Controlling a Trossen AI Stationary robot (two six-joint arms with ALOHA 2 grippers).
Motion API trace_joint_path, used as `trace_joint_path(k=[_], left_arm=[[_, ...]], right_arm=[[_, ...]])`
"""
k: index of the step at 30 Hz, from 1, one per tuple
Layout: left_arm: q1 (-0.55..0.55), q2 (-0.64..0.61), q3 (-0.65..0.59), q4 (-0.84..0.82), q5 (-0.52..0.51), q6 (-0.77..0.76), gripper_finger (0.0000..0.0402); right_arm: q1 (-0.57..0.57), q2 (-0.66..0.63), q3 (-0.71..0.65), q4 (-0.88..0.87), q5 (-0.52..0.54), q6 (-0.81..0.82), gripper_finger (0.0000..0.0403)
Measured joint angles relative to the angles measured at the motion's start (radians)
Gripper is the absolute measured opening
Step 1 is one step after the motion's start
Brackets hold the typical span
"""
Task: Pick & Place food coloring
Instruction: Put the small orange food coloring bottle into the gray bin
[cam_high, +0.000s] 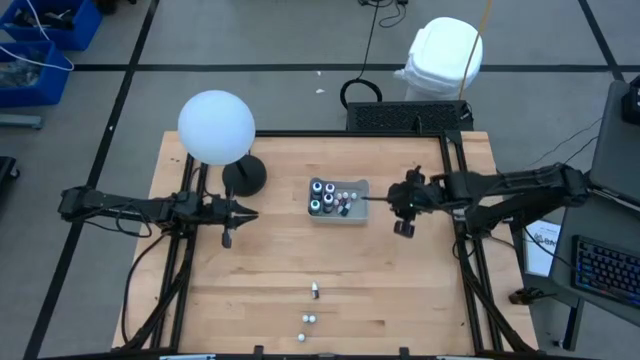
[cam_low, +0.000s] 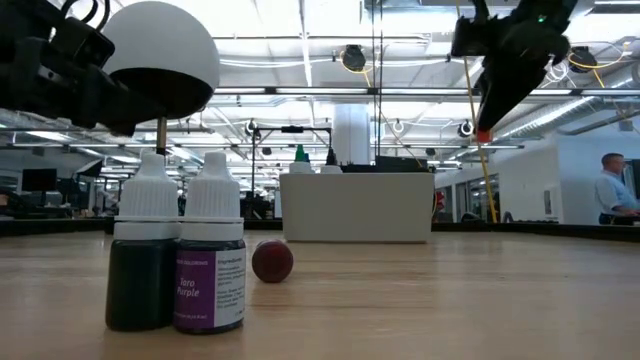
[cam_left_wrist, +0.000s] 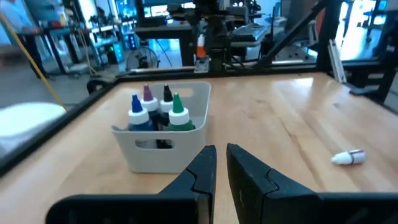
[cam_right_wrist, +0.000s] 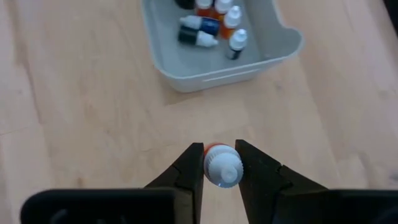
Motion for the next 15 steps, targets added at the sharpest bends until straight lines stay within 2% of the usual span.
trace_joint_path(k=[6,15], left_arm=[[0.0,0.0,0.0,-0.029,0.001,0.154,0.0047],[0.0,0.0,0.0,-0.018,0.0,0.328,0.0047]], right_arm=[[-0.035,0.0,0.0,0.033,-0.05,-0.025,0.0069],[-0.037,0.001,0.0,0.162,-0.051,-0.118,0.0067]])
